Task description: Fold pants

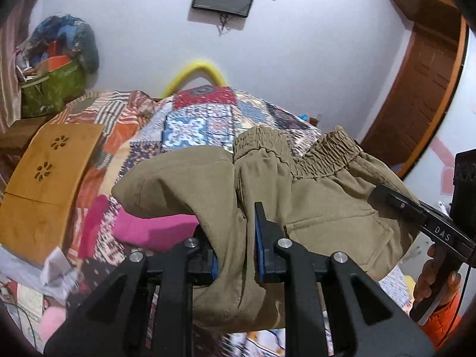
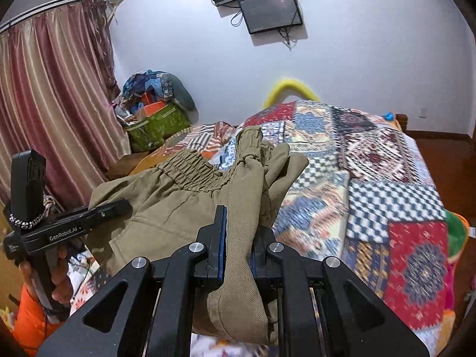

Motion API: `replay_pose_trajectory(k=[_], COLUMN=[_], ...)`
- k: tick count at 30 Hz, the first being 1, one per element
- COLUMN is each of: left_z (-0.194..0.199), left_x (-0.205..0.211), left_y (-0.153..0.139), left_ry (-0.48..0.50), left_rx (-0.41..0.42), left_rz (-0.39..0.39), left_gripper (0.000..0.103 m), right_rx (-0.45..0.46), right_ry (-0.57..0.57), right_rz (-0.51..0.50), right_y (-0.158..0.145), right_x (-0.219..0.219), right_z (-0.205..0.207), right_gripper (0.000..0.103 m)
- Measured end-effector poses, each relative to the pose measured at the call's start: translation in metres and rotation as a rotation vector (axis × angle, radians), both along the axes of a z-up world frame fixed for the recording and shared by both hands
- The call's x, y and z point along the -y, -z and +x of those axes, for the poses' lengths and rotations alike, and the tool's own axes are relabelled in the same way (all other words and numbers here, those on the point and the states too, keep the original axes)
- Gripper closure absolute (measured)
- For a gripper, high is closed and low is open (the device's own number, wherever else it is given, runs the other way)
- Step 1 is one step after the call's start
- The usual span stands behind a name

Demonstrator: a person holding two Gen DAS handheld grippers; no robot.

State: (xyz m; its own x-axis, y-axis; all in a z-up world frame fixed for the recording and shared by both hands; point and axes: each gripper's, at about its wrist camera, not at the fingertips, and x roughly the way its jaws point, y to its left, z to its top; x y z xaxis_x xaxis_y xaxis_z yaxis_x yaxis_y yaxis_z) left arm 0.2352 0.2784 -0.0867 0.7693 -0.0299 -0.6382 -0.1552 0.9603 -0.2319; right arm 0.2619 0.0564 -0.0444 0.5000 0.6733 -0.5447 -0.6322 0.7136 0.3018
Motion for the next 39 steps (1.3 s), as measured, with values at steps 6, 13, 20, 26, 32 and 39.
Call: replay_pose_trajectory(k=[6, 13, 20, 26, 32, 39], left_z=[0.032, 0.07, 0.112, 0.129, 0.116, 0.085], left_x=[-0.046, -0.091, -0.127, -0.132, -0.138, -0.153], left_y=[0.011, 0.029, 0.095, 0.17, 0.167, 0.141], left_ry=[-0.042, -0.073, -0.078, -0.078, -0.076, -0.096], left_rx=[-0.001, 0.001, -0.128, -0.329, -0.319, -0.285], left_rz=[0.037, 0.073, 0.059, 0.129, 0.124, 0.102], left_gripper=[0.085, 0.085, 0.085, 0.079, 0.064, 0.048], right_rx=[0.012, 0.033, -0.036, -0.145, -0.184, -0.114], right_ry=[-0.024, -0.02, -0.031, -0.084, -0.103, -0.097], right_rz=[-0.006, -0.024, -0.125, -0.36, -0.387, -0.387], right_y=[0.007, 0.023, 0.074, 0.146, 0.141, 0.118], right_x=[-0.05, -0.096, -0.124, -0.141, -0.13, -0.11], right_z=[0.025, 0.049, 0.076, 0.076, 0.071, 0.06], right_gripper=[0.092, 0.092, 0.092, 0.092, 0.082, 0.074])
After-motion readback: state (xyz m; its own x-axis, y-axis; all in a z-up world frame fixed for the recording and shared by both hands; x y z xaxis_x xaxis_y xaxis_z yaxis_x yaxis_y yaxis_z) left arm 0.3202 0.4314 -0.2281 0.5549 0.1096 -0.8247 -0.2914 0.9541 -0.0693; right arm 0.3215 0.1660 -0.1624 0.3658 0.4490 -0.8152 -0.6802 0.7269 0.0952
